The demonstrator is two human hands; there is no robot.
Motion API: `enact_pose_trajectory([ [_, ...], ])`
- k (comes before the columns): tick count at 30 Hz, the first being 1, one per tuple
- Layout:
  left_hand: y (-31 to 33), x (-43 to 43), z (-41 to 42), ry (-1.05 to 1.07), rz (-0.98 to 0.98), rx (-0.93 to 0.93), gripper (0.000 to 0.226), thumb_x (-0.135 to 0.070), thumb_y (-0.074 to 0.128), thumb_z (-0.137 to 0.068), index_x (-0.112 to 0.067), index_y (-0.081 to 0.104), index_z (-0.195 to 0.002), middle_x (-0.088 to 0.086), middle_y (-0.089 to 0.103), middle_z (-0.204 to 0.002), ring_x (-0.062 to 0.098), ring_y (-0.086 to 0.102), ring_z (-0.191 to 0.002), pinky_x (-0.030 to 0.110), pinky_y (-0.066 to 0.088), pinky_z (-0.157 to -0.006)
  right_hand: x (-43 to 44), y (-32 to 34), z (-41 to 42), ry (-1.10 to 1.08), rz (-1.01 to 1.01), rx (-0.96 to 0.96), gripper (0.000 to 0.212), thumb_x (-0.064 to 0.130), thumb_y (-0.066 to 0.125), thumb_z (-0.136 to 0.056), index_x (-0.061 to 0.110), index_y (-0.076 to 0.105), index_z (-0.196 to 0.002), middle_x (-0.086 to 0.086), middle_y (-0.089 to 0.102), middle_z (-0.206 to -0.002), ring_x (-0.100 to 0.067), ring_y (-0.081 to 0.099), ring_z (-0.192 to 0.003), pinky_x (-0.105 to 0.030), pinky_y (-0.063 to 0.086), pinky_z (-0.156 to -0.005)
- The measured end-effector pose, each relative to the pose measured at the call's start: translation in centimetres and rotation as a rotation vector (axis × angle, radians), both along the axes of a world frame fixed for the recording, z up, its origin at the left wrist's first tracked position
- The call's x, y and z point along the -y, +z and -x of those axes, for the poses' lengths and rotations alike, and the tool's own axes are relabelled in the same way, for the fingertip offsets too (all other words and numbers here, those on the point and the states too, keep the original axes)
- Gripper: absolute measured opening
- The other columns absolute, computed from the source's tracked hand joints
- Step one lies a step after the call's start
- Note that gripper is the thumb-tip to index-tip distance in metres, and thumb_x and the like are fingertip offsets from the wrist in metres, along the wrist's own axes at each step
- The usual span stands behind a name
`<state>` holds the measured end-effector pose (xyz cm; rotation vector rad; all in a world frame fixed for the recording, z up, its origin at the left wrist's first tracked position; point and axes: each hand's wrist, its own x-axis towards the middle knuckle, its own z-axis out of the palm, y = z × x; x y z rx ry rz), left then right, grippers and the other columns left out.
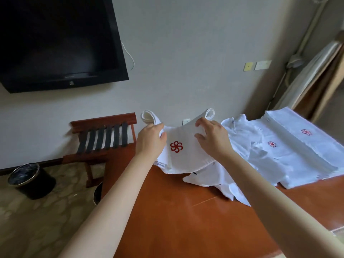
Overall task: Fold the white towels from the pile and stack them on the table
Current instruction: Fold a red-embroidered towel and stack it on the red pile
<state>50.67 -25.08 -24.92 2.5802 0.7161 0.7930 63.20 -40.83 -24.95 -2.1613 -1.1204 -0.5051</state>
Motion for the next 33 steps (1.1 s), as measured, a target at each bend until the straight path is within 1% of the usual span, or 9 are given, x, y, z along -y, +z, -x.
enact_pose_trajectory([
  [4, 2.7, 4.1, -2.8, 0.073, -0.023, 0.027, 0.036, -0.021, 0.055, -0.094, -0.012, 0.059, -0.129, 0.015, 0.064, -0.119, 0.032, 0.059, -0.107, 0.038, 0.048, -0.087, 3.7, 1.8, -4.1, 0.032, -0.081, -0.03, 0.028, 0.006, 0.07, -0.073, 0.01, 0.062, -0.1, 0.009, 0.046, -0.074, -0.022, 0.047, -0.071, -0.028, 0.026, -0.061],
  [10, 6.6, 10.3, -7.5, 0.067, -0.026, 0.097, 0.035, -0.019, 0.058, -0.092, -0.013, 0.062, -0.126, 0.015, 0.065, -0.113, 0.033, 0.058, -0.103, 0.034, 0.046, -0.082, 10.0, 5.1, -9.1, -0.013, -0.129, -0.022, 0.026, 0.011, 0.067, -0.074, 0.015, 0.059, -0.098, 0.013, 0.035, -0.063, -0.019, 0.039, -0.067, -0.029, 0.024, -0.055],
  [14, 7.5, 14.2, -11.4, 0.001, -0.011, 0.223, 0.031, -0.016, 0.062, -0.089, -0.012, 0.067, -0.119, 0.015, 0.068, -0.099, 0.031, 0.059, -0.092, 0.023, 0.034, -0.073, 14.5, 6.3, -11.7, -0.09, -0.153, -0.014, 0.026, 0.023, 0.073, -0.074, 0.019, 0.059, -0.096, 0.01, 0.045, -0.069, -0.017, 0.039, -0.065, -0.029, 0.023, -0.053],
  [16, 7.1, 17.2, -13.8, -0.056, 0.029, 0.307, 0.029, -0.012, 0.064, -0.086, -0.01, 0.07, -0.114, 0.016, 0.067, -0.087, 0.031, 0.058, -0.082, 0.019, 0.029, -0.068, 17.6, 6.2, -13.2, -0.155, -0.161, -0.021, 0.026, 0.025, 0.074, -0.075, 0.021, 0.06, -0.096, 0.01, 0.049, -0.072, -0.015, 0.041, -0.068, -0.029, 0.028, -0.055],
  [20, 6.7, 23.1, -17.9, -0.106, 0.114, 0.371, 0.026, -0.007, 0.066, -0.084, -0.006, 0.072, -0.109, 0.019, 0.064, -0.076, 0.032, 0.056, -0.071, 0.021, 0.03, -0.065, 23.0, 6.3, -16.3, -0.174, -0.099, -0.014, 0.025, 0.022, 0.073, -0.076, 0.018, 0.061, -0.098, 0.007, 0.055, -0.077, -0.016, 0.044, -0.071, -0.03, 0.03, -0.058],
  [23, 6.4, 27.0, -21.5, -0.145, 0.13, 0.339, 0.026, -0.007, 0.066, -0.083, -0.008, 0.072, -0.109, 0.013, 0.057, -0.07, 0.028, 0.048, -0.066, 0.022, 0.029, -0.064, 26.2, 6.0, -19.8, -0.147, -0.111, -0.004, 0.025, 0.02, 0.073, -0.076, 0.017, 0.062, -0.098, 0.009, 0.053, -0.075, -0.017, 0.048, -0.069, -0.031, 0.035, -0.057],
  [26, 5.4, 30.2, -25.4, -0.099, 0.132, 0.319, 0.027, -0.01, 0.067, -0.083, -0.011, 0.072, -0.11, 0.015, 0.062, -0.074, 0.03, 0.052, -0.069, 0.025, 0.033, -0.065, 28.8, 5.3, -23.8, -0.101, -0.16, -0.025, 0.025, 0.019, 0.074, -0.075, 0.016, 0.063, -0.097, 0.012, 0.051, -0.072, -0.013, 0.044, -0.064, -0.03, 0.031, -0.055],
  [30, 4.3, 34.3, -30.1, -0.053, 0.164, 0.248, 0.026, -0.016, 0.067, -0.085, -0.013, 0.072, -0.111, 0.016, 0.067, -0.084, 0.033, 0.059, -0.081, 0.026, 0.036, -0.07, 32.4, 3.8, -29.1, -0.049, -0.139, -0.1, 0.026, 0.02, 0.074, -0.075, 0.017, 0.063, -0.098, 0.018, 0.048, -0.063, -0.014, 0.046, -0.062, -0.032, 0.041, -0.057],
  [33, 3.9, 36.0, -32.4, -0.039, 0.174, 0.19, 0.027, -0.017, 0.066, -0.085, -0.015, 0.072, -0.112, 0.014, 0.07, -0.091, 0.033, 0.061, -0.088, 0.03, 0.042, -0.077, 34.3, 2.9, -31.9, -0.032, -0.109, -0.178, 0.024, 0.021, 0.072, -0.077, 0.019, 0.062, -0.099, 0.013, 0.06, -0.075, -0.017, 0.053, -0.065, -0.032, 0.044, -0.059],
])
